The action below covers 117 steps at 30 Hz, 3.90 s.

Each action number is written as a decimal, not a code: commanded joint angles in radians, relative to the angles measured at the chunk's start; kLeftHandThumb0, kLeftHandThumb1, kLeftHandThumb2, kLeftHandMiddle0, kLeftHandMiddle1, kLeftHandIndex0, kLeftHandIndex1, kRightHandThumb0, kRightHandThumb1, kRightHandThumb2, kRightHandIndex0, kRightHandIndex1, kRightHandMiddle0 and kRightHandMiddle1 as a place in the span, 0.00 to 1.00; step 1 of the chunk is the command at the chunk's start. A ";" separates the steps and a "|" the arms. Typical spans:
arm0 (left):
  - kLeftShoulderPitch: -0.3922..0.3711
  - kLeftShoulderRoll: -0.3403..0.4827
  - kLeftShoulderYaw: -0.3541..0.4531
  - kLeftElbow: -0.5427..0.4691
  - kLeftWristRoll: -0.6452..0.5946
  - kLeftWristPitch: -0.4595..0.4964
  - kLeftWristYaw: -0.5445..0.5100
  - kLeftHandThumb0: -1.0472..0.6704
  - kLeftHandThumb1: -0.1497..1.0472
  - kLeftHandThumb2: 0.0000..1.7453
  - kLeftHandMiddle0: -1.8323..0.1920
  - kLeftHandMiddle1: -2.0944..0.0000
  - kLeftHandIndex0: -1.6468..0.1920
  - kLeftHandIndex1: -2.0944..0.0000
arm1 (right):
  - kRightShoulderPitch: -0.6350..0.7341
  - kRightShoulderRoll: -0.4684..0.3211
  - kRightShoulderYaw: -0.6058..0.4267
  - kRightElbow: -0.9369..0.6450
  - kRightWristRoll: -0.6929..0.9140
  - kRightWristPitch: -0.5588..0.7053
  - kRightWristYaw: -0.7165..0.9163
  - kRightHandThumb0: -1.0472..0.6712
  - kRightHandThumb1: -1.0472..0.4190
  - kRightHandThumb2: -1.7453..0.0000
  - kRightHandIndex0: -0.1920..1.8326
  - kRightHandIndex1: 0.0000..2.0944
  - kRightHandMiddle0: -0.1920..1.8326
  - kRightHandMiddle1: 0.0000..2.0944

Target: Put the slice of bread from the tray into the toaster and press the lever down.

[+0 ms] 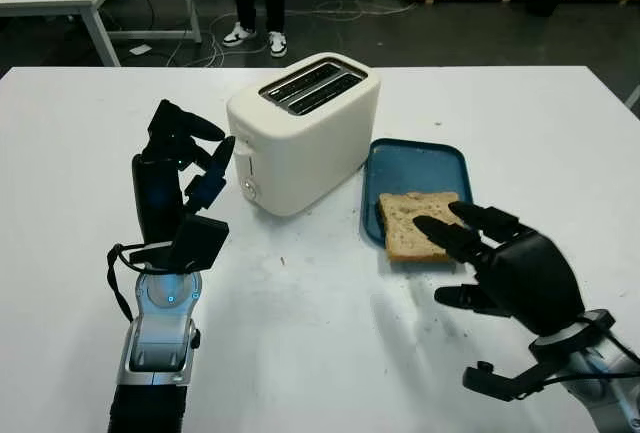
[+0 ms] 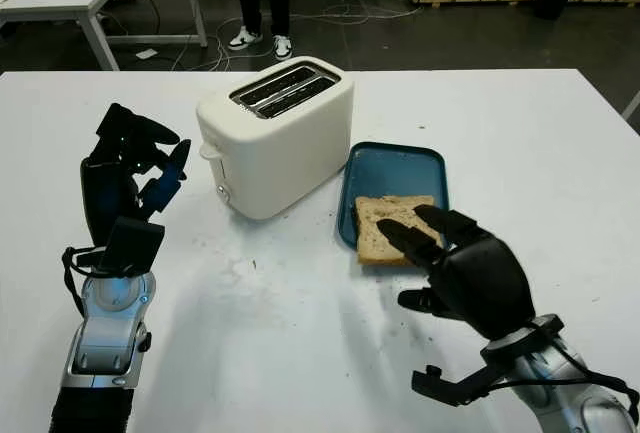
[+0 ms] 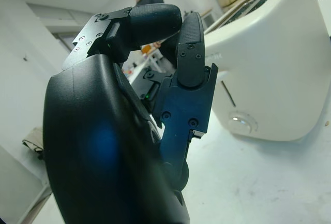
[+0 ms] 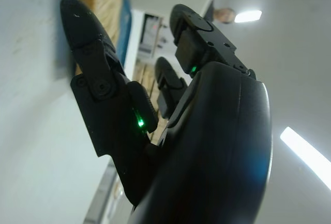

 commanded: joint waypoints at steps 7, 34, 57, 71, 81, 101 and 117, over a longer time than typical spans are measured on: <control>0.006 -0.003 -0.010 0.003 0.004 -0.012 0.001 0.44 0.89 0.13 0.52 0.17 0.69 0.17 | -0.138 -0.017 0.124 0.280 -0.098 0.069 -0.235 0.23 0.21 1.00 0.26 0.01 0.25 0.01; 0.005 -0.005 -0.012 -0.009 0.005 -0.009 0.011 0.42 0.89 0.14 0.52 0.17 0.69 0.17 | -0.332 -0.063 0.404 0.532 -0.113 0.126 -0.506 0.39 0.14 1.00 0.47 0.50 0.58 0.06; 0.003 -0.003 -0.019 -0.017 0.006 -0.004 0.002 0.42 0.89 0.14 0.53 0.17 0.69 0.17 | -0.298 -0.155 0.379 0.262 -0.069 0.176 -0.383 0.36 0.09 0.93 0.48 0.83 0.43 0.72; 0.000 -0.004 -0.019 -0.009 0.012 -0.012 0.011 0.42 0.89 0.14 0.52 0.17 0.68 0.17 | -0.431 -0.197 0.150 0.162 0.144 -0.078 -0.411 0.37 0.12 1.00 0.51 0.83 0.54 0.59; 0.004 -0.009 -0.021 -0.012 0.014 -0.006 0.014 0.42 0.89 0.14 0.52 0.17 0.69 0.17 | -0.593 -0.195 0.112 0.271 0.315 -0.214 -0.235 0.40 0.09 0.99 0.51 0.82 0.65 0.33; 0.001 -0.012 -0.027 -0.006 0.018 -0.003 0.018 0.42 0.89 0.13 0.52 0.17 0.68 0.17 | -1.672 0.068 0.357 1.402 0.267 -0.401 -0.261 0.24 0.09 0.70 0.65 0.83 0.50 0.83; -0.011 -0.012 -0.029 -0.006 0.012 -0.001 0.013 0.41 0.89 0.13 0.51 0.17 0.68 0.17 | -1.734 0.224 0.434 1.484 0.264 -0.297 -0.250 0.30 0.09 0.79 0.69 0.83 0.56 0.83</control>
